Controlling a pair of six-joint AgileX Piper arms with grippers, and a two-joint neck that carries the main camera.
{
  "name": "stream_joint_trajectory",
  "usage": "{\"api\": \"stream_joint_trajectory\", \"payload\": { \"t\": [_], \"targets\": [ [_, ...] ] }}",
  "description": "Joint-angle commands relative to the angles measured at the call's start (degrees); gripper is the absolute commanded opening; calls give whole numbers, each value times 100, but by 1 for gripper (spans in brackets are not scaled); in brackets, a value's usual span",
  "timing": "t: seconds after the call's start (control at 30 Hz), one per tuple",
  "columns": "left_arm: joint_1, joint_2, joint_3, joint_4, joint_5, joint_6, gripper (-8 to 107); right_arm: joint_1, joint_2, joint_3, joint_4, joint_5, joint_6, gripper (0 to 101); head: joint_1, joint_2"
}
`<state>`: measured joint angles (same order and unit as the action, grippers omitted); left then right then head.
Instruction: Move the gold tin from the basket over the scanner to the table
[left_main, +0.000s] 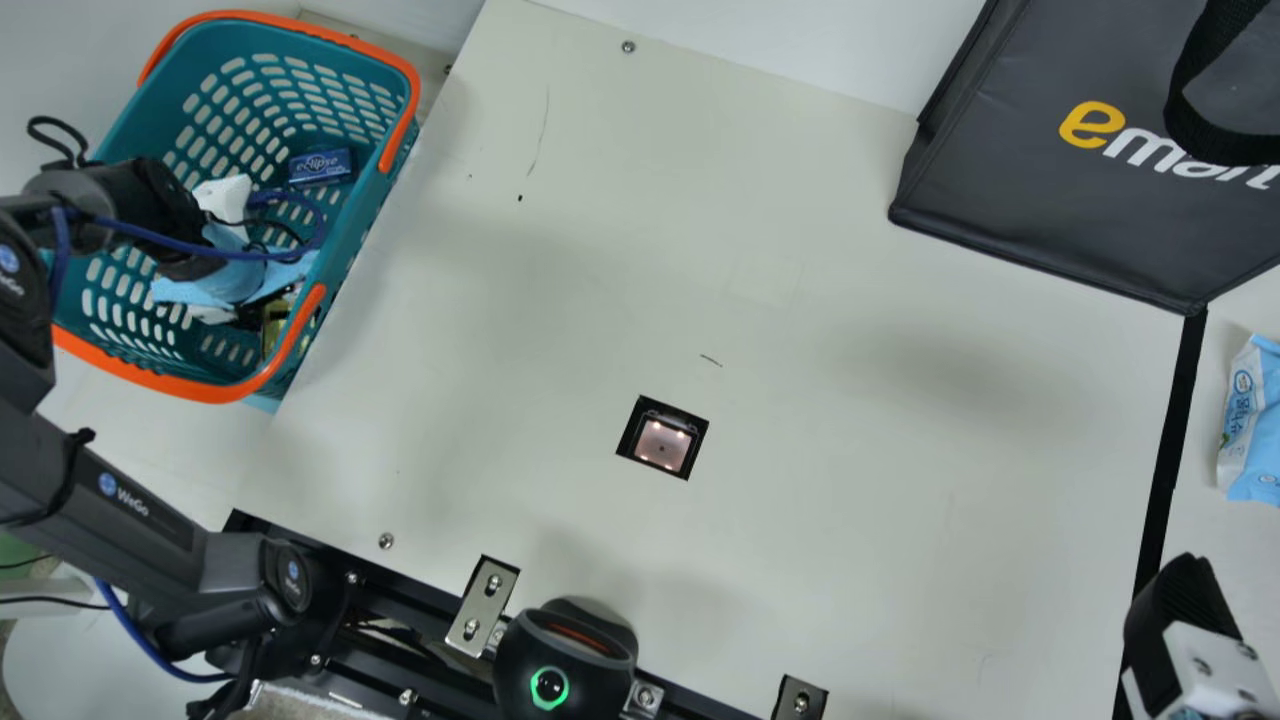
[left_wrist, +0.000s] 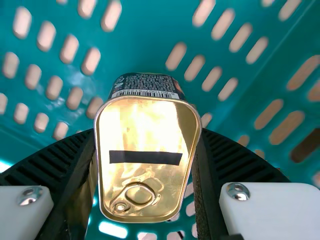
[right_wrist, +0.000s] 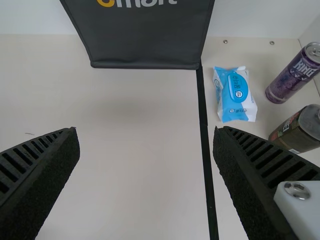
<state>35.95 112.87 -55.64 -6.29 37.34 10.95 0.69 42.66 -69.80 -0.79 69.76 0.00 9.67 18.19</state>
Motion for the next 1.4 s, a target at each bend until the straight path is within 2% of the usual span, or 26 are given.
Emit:
{"api": "stream_joint_trajectory", "payload": {
  "t": [0.0, 0.33, 0.53, 0.9, 1.37],
  "targets": [
    [-11, -141, -49, -6, 8, -63, -8, 0, 0, 0, 0, 0, 0, 95, -175, 23],
    [-61, -988, -387, 104, 22, -559, -8, 0, 0, 0, 0, 0, 0, 95, -175, 23],
    [-34, -1490, -659, 41, 229, -735, -8, 0, 0, 0, 0, 0, 0, 95, -175, 23],
    [-223, -2329, -1187, -247, 1291, -862, -8, 0, 0, 0, 0, 0, 0, 95, -175, 23],
    [-1402, -3194, -1586, -337, 2548, -1367, -8, 0, 0, 0, 0, -6, 0, 95, -175, 23]
  ]
}}
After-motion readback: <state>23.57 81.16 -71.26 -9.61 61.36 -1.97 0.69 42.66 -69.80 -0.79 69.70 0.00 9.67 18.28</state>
